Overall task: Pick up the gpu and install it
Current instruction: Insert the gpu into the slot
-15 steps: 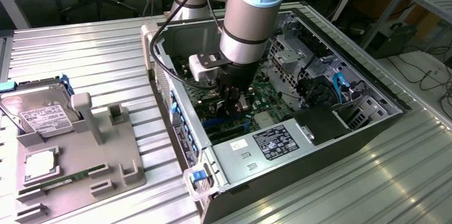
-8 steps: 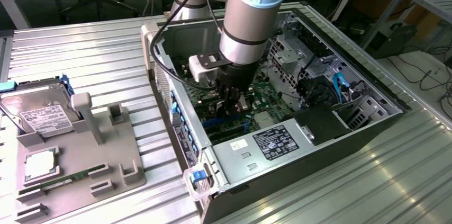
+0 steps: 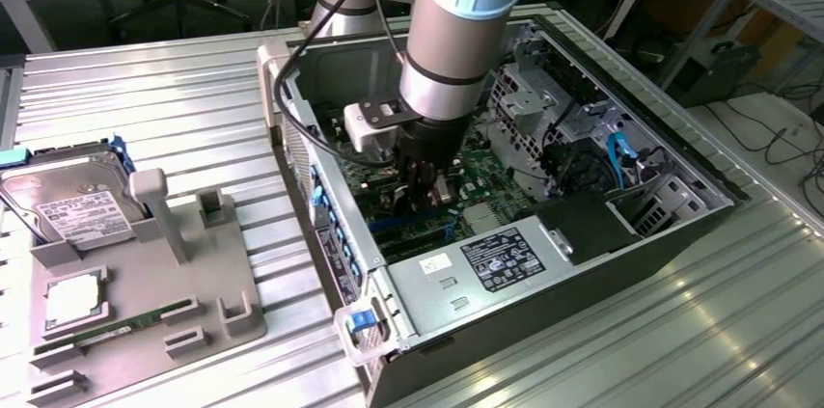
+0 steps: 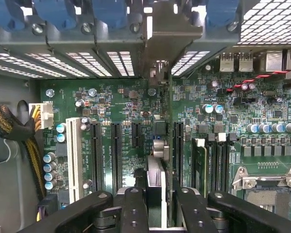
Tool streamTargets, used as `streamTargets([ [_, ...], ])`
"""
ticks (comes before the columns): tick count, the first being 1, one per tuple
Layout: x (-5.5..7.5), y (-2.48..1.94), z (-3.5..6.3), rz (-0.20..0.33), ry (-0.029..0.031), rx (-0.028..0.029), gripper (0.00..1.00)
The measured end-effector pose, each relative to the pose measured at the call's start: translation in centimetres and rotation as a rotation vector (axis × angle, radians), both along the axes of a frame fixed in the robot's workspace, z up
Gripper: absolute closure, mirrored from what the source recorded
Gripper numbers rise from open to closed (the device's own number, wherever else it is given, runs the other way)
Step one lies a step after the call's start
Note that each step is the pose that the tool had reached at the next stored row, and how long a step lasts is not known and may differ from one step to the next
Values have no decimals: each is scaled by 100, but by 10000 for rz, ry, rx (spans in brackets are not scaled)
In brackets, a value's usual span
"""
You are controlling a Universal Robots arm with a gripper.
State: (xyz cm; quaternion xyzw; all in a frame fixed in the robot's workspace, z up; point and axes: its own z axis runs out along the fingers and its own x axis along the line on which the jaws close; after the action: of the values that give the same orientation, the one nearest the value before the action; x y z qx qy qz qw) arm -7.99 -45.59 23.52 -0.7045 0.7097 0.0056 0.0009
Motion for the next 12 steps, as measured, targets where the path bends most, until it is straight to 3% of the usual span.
streamTargets([
  [12, 0, 0, -69, 0, 1, 64, 72],
])
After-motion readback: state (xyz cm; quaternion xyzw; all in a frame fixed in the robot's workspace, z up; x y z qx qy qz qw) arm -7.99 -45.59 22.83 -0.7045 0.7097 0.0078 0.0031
